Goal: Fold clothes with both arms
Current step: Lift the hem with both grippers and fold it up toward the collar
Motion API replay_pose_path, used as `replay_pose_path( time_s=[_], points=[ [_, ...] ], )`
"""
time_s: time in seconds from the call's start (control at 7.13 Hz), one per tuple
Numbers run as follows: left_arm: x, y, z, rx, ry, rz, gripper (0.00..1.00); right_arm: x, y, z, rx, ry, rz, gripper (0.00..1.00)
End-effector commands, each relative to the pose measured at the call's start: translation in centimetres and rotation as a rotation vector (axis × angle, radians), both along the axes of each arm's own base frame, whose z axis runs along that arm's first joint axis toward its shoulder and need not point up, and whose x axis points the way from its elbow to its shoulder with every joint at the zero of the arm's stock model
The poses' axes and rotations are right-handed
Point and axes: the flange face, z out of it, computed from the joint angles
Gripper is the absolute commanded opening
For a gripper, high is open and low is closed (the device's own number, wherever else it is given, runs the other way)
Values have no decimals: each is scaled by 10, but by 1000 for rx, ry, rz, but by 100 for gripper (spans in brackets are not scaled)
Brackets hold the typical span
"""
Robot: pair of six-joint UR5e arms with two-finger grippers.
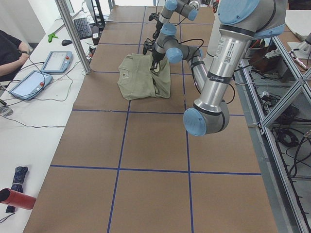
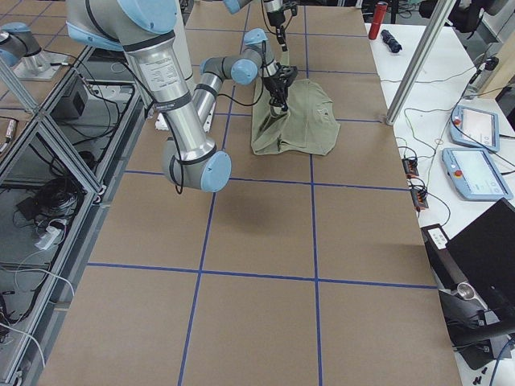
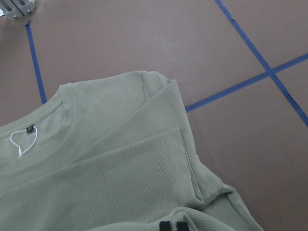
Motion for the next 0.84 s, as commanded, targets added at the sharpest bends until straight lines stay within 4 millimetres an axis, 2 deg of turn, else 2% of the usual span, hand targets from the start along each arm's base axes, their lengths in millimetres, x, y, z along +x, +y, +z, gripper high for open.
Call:
replay_pose_path(
  time_s=[0.0,0.14,0.42,0.56,0.7],
  points=[
    [-3,-57,14,14,-56,-42,0,5,-53,8,-16,37,2,0],
    [14,-80,32,15,-67,-45,0,-11,-73,16,-14,36,12,0],
    [54,-119,85,17,-76,-42,0,-58,-113,51,-10,38,14,0],
    [70,-133,113,4,-91,-41,0,-69,-129,66,-20,57,15,0],
    [79,-141,136,18,-82,-38,0,-59,-143,67,1,71,10,0]
  ],
)
